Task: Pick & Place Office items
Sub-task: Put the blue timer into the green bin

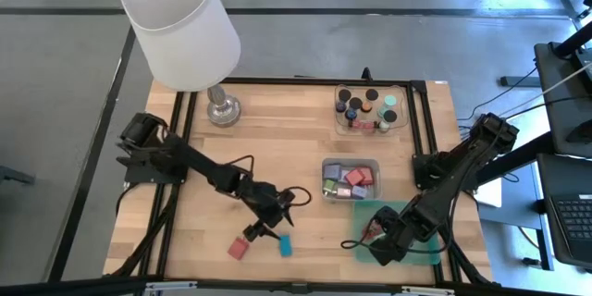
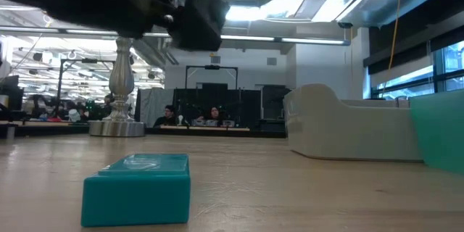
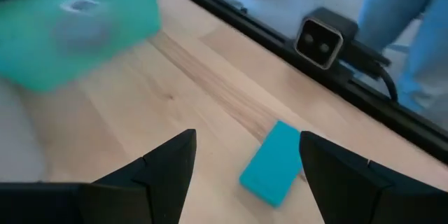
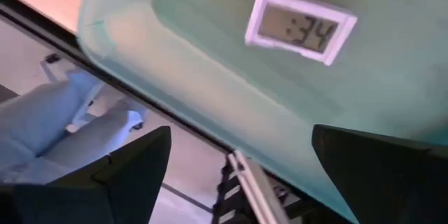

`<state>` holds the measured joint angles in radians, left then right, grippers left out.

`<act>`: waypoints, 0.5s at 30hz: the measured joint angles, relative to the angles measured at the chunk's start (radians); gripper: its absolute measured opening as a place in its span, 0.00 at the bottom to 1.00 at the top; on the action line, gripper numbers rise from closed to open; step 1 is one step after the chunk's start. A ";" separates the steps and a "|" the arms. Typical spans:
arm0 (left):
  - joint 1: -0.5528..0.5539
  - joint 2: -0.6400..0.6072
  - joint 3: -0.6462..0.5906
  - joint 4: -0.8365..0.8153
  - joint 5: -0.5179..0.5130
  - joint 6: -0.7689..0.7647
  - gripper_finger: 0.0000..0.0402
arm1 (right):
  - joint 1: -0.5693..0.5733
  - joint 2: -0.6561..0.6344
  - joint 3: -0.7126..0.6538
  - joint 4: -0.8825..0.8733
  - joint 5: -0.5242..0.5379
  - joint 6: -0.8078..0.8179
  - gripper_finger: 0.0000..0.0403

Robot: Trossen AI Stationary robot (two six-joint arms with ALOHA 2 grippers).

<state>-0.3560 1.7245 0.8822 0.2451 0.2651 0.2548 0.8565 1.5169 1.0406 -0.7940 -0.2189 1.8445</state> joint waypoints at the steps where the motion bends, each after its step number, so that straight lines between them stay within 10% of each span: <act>1: 0.006 0.014 0.000 0.002 0.025 0.002 0.62 | 0.000 0.000 0.007 0.000 0.002 0.007 0.87; 15: 0.011 0.209 0.000 0.126 0.148 0.099 0.62 | 0.000 0.000 0.015 -0.003 0.002 0.088 0.87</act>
<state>-0.3450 1.9334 0.8818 0.3714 0.4128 0.3542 0.8564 1.5166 1.0554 -0.7971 -0.2169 1.9327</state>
